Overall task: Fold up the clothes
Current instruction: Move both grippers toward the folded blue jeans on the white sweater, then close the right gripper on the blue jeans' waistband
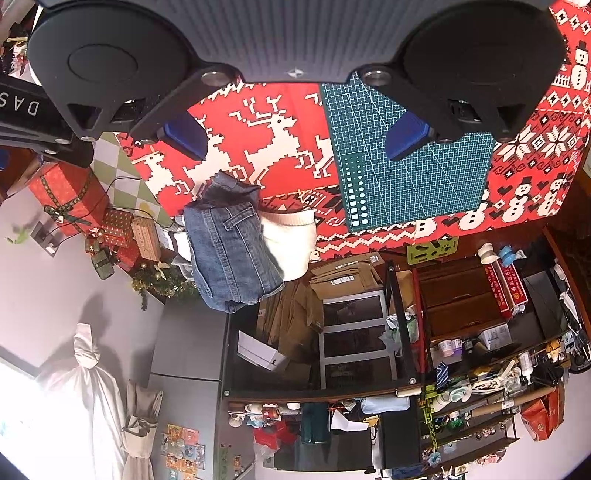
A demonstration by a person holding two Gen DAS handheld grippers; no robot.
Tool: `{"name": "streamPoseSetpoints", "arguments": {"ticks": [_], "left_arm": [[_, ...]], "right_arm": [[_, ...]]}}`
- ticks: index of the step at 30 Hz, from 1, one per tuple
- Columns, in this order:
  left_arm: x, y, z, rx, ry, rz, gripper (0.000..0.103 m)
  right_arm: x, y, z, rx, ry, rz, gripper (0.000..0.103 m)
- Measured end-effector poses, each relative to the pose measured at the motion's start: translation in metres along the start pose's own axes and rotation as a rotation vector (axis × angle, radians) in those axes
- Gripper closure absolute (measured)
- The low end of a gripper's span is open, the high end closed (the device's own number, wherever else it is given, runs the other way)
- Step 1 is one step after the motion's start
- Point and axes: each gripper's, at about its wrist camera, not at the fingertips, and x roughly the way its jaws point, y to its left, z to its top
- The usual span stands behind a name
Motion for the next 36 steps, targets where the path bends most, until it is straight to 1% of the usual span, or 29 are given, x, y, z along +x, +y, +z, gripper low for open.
{"name": "streamPoseSetpoints", "arguments": {"ticks": [7, 13, 17, 20, 22, 26, 27, 29, 34, 36], "left_arm": [[0.004, 0.003, -0.002, -0.007, 0.006, -0.007, 0.0], [0.009, 0.005, -0.004, -0.025, 0.013, -0.003, 0.0], [0.016, 0.009, -0.007, -0.043, 0.01, -0.02, 0.0], [0.021, 0.013, -0.009, -0.061, 0.001, -0.042, 0.0], [0.026, 0.019, -0.012, -0.089, -0.016, -0.072, 0.0], [0.042, 0.031, -0.014, -0.159, 0.0, -0.11, 0.0], [0.045, 0.033, -0.015, -0.165, 0.0, -0.108, 0.0], [0.054, 0.035, -0.015, -0.161, -0.01, -0.104, 0.0], [0.077, 0.039, -0.016, -0.136, -0.006, -0.106, 0.0], [0.085, 0.04, -0.016, -0.133, -0.01, -0.111, 0.0]], "right_arm": [[0.002, -0.002, 0.001, 0.009, -0.005, 0.006, 0.0], [0.003, -0.002, 0.0, 0.014, -0.032, 0.011, 0.0], [0.009, -0.001, -0.002, -0.002, -0.047, 0.022, 0.0], [0.016, 0.0, -0.003, -0.001, -0.041, 0.029, 0.0], [0.021, 0.001, -0.004, 0.0, -0.046, 0.027, 0.0], [0.035, 0.003, -0.004, -0.023, -0.051, 0.048, 0.0], [0.04, 0.004, -0.005, -0.03, -0.047, 0.049, 0.0], [0.049, 0.006, -0.006, -0.038, -0.038, 0.05, 0.0], [0.077, 0.008, -0.009, -0.027, -0.037, 0.107, 0.0], [0.089, 0.01, -0.01, -0.029, -0.039, 0.112, 0.0]]}}
